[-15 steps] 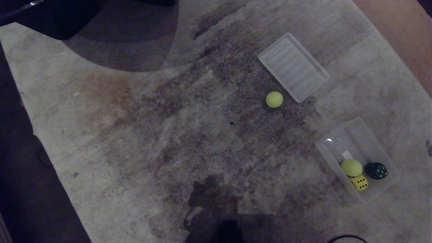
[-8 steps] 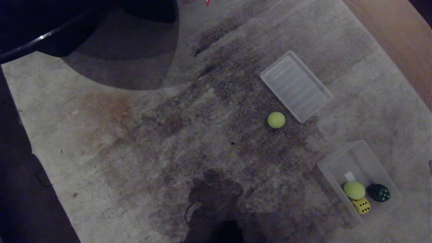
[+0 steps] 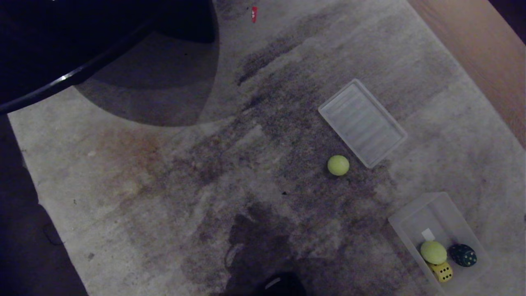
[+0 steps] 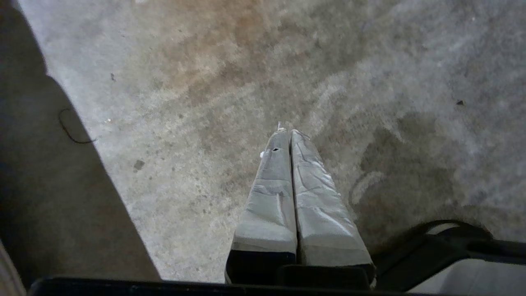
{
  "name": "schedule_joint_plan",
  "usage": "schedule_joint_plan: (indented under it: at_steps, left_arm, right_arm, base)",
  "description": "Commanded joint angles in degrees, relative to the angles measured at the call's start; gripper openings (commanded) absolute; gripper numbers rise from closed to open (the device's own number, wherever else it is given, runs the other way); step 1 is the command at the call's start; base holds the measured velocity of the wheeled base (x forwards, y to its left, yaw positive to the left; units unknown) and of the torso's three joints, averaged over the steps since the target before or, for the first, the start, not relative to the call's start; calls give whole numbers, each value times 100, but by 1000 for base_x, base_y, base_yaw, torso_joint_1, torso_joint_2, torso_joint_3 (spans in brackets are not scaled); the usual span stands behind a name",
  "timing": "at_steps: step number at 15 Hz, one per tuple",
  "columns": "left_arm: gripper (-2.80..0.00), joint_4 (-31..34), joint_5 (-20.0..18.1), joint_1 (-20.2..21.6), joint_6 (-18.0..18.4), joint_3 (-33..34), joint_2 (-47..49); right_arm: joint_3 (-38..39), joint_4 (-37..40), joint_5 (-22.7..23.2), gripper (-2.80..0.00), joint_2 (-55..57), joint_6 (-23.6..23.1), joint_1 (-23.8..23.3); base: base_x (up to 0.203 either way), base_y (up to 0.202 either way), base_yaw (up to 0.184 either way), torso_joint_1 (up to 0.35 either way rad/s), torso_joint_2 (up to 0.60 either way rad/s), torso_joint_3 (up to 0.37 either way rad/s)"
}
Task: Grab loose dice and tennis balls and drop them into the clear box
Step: Put the toys in the box
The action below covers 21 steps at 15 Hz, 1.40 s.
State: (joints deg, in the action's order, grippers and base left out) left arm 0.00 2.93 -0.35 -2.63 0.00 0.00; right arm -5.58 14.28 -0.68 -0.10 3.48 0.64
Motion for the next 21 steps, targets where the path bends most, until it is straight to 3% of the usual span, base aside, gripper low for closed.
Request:
schedule_joint_plan:
  at_steps: [1, 12, 21]
  left_arm:
    - [-280, 0, -3, 0, 0, 9, 9]
    - [-280, 0, 6, 0, -18, 9, 9]
    - [-280, 0, -3, 0, -12, 9, 9]
  right_arm:
    - [-4, 10, -2, -280, 19, -5, 7]
    - [-4, 5, -2, -280, 19, 4, 7]
    - [-3, 5, 7, -280, 19, -11, 7]
  base:
    - [0, 0, 0, 0, 0, 0]
    - [1, 8, -135, 2, 2, 3]
    - [0, 0, -7, 1, 4, -132]
